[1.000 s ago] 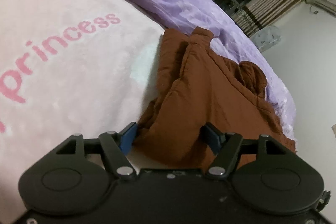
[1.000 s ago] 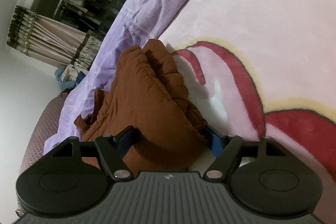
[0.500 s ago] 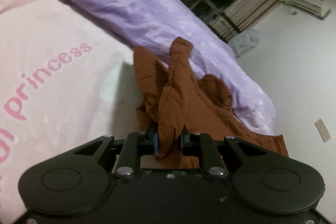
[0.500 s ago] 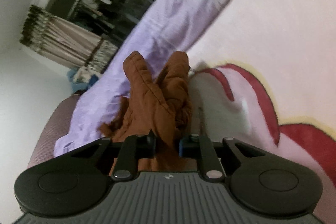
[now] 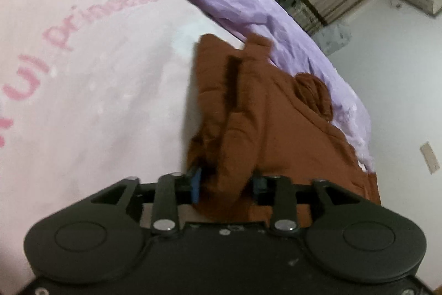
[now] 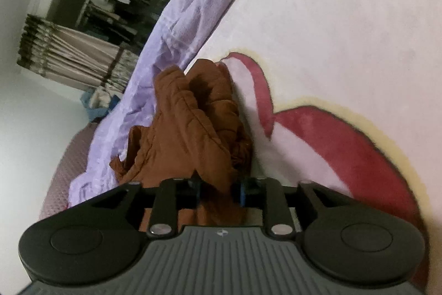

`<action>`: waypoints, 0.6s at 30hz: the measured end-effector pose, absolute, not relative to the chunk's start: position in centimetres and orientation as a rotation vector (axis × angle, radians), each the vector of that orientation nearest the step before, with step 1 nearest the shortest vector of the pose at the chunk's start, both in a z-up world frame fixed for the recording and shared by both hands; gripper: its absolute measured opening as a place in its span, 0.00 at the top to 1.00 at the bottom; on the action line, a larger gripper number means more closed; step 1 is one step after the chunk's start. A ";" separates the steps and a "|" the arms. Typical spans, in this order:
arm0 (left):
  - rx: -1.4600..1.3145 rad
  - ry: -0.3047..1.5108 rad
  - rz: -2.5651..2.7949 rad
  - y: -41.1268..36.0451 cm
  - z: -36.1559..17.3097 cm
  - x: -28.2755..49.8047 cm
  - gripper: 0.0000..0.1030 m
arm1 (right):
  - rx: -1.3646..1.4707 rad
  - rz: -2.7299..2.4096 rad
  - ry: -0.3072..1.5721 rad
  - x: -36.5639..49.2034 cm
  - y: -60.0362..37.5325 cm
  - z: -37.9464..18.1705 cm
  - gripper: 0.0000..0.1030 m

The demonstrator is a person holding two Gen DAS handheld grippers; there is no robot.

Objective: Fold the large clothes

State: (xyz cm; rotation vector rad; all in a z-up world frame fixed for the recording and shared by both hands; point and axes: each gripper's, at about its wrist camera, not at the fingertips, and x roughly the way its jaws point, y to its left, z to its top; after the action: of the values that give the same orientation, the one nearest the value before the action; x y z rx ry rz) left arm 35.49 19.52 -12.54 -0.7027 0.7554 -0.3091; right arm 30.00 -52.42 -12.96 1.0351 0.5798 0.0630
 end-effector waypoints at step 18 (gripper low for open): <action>-0.427 0.645 -0.181 15.7 -6.5 43.4 0.44 | 0.542 0.025 0.496 37.8 -49.0 -4.3 0.24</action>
State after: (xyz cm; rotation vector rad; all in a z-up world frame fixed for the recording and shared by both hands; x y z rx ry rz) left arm 43.41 15.67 -6.48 -0.4266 0.6449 -0.1807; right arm 37.81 -48.96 -4.31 0.5418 0.4964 0.0248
